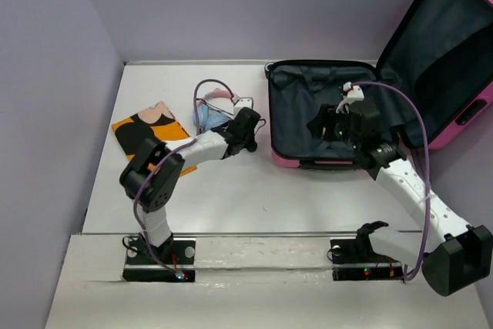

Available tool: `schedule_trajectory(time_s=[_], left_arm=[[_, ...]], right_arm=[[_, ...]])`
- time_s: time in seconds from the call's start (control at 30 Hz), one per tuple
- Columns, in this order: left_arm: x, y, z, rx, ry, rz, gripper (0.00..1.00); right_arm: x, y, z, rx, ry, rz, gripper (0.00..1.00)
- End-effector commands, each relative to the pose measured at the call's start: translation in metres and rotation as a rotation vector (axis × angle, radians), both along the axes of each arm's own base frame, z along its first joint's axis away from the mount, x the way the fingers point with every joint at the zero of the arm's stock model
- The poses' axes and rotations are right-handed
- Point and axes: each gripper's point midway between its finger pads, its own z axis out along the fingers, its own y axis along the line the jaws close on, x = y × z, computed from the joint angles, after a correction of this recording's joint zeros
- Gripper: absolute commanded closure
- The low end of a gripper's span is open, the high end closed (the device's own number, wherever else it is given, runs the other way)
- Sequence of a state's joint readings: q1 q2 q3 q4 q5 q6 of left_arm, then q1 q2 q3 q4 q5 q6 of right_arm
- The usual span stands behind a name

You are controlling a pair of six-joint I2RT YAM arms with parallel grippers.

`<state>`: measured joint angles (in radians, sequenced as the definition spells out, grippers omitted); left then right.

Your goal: Pack the luggage

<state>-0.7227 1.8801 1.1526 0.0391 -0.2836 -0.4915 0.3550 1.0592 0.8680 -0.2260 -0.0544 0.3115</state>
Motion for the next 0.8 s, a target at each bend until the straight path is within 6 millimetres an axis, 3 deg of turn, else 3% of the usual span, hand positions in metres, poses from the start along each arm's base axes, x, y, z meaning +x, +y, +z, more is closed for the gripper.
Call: schedule_trajectory(time_s=[0.0,0.17,0.27,0.37,0.5,0.53,0.57,0.6,0.67,0.7,0.77], left_arm=[[-0.005,0.015,0.104,-0.185,-0.204,0.079,0.94],[-0.027,0.018,0.207,-0.417,-0.4,0.067,0.94],[-0.033,-0.008,0.256,-0.549,-0.464,-0.019,0.94],[-0.03,-0.051,0.269,-0.581,-0.447,-0.129,0.94],[-0.024,-0.11,0.257,-0.573,-0.39,-0.252,0.92],[-0.02,-0.122,0.23,-0.525,-0.337,-0.259,0.77],[-0.017,-0.131,0.243,-0.526,-0.355,-0.278,0.63],[-0.014,-0.131,0.233,-0.492,-0.328,-0.272,0.4],[-0.012,-0.127,0.238,-0.464,-0.343,-0.259,0.23],[-0.01,-0.115,0.236,-0.421,-0.362,-0.233,0.13],[-0.017,-0.09,0.261,-0.407,-0.422,-0.201,0.06]], right_arm=[[-0.001,0.007,0.027,0.045,-0.083,0.024,0.35],[-0.007,-0.002,0.041,0.053,-0.127,-0.012,0.35],[-0.013,-0.031,0.059,0.015,-0.174,-0.138,0.39],[-0.02,-0.055,0.069,-0.01,-0.203,-0.248,0.43],[-0.03,-0.061,0.078,-0.004,-0.22,-0.263,0.43],[-0.03,-0.058,0.077,-0.004,-0.209,-0.245,0.42],[-0.029,-0.055,0.076,-0.005,-0.202,-0.233,0.4],[-0.03,-0.049,0.075,0.001,-0.194,-0.202,0.38],[-0.027,-0.044,0.077,0.006,-0.189,-0.176,0.35],[-0.026,-0.039,0.079,0.01,-0.191,-0.154,0.33],[-0.02,-0.031,0.079,0.014,-0.181,-0.124,0.32]])
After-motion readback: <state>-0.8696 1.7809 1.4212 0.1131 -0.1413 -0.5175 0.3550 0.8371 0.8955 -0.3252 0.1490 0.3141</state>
